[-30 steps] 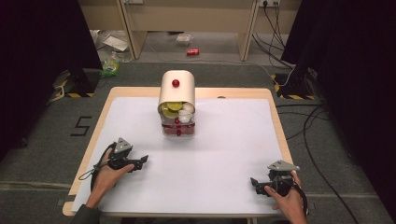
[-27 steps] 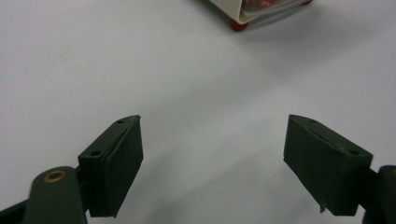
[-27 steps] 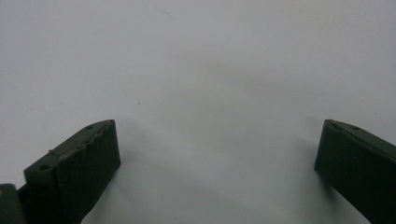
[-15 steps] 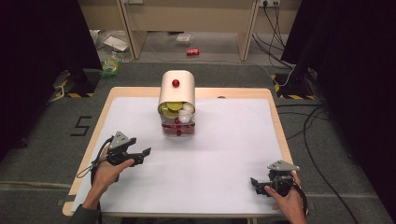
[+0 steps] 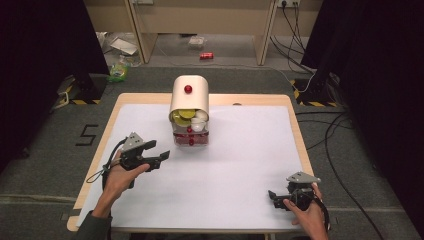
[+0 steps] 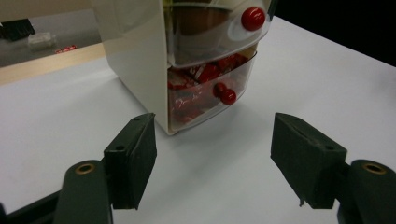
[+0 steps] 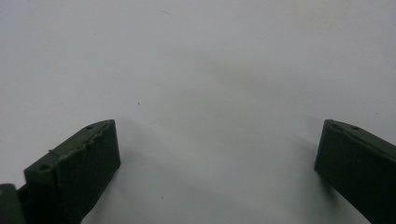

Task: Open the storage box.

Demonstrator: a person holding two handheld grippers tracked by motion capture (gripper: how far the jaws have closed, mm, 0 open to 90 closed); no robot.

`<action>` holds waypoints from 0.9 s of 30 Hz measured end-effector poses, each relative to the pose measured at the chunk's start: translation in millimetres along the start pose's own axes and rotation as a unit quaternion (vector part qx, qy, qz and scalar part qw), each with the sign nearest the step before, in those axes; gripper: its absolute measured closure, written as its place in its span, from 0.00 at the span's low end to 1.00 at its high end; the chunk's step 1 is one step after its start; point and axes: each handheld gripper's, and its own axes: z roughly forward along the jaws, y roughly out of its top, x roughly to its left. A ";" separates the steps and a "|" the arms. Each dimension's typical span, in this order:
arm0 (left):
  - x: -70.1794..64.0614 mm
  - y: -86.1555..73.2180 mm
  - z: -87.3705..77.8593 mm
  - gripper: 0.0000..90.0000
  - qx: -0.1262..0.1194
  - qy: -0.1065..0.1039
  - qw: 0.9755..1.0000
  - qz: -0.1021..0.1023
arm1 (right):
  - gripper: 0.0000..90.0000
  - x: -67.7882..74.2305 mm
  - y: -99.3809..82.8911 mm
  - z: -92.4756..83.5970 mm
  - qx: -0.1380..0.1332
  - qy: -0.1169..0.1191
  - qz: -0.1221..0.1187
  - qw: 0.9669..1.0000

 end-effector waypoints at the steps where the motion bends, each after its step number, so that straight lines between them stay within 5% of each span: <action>1: -1.1 3.1 -0.1 0.35 -0.001 -0.001 1.000 0.003 | 0.00 0.0 0.0 0.0 0.000 0.000 0.000 1.000; 16: -12.7 49.6 0.3 0.39 -0.028 -0.021 0.999 0.027 | 0.00 0.0 0.0 0.1 0.000 0.000 0.001 1.000; 27: -21.0 71.0 13.0 0.41 -0.025 -0.023 0.998 0.051 | 0.00 -0.2 0.0 0.2 -0.001 0.000 -0.001 1.000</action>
